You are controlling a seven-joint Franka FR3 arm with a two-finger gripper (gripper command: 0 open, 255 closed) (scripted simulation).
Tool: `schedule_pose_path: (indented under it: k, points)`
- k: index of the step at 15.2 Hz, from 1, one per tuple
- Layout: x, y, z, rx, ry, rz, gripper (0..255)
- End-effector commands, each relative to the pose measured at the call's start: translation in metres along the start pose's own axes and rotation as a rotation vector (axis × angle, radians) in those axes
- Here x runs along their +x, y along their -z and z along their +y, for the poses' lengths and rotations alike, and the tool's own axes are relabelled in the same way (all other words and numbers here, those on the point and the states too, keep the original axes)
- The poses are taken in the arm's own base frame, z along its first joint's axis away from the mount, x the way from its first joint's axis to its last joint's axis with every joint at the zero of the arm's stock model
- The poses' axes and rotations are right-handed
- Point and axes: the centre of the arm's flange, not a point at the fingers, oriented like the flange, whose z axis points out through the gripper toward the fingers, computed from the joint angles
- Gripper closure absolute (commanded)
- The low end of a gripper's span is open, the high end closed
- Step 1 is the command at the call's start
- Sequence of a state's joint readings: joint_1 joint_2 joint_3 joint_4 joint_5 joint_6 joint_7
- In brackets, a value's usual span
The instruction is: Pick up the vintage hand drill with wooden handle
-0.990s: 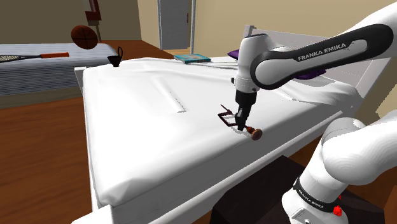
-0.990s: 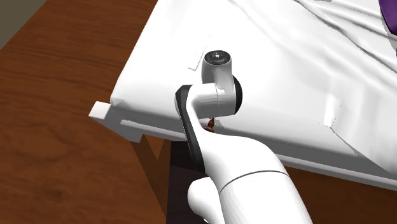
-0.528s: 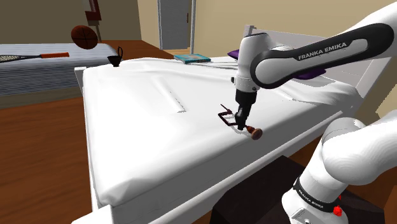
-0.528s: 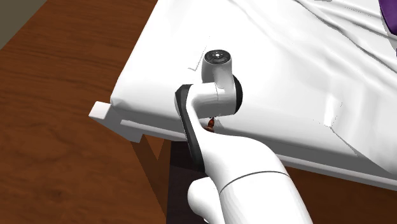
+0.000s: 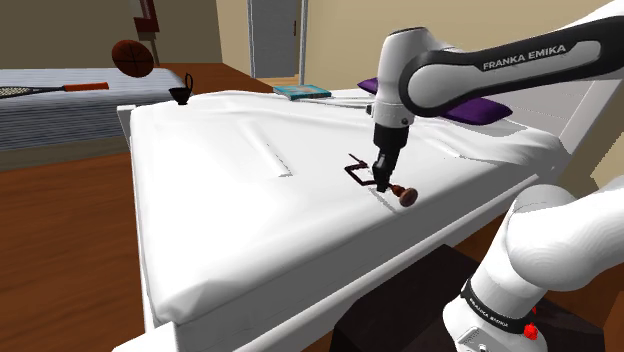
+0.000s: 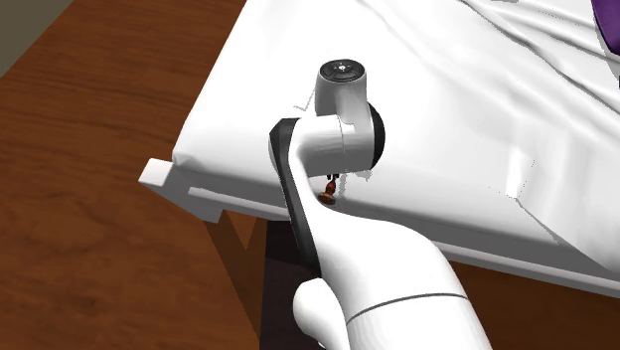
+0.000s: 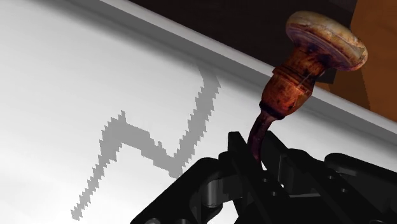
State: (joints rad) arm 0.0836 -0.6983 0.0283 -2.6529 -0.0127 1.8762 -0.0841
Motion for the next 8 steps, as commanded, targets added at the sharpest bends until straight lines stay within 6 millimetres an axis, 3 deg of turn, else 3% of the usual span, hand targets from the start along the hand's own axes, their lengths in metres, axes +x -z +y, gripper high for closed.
schedule_pose_path:
  k: [1,6,8]
  points:
    - [-0.001,0.010,0.001,0.000,0.000,0.000,255]
    - [-0.003,0.037,0.002,0.000,0.000,0.000,255]
    - [-0.003,0.037,0.002,0.000,0.000,0.000,255]
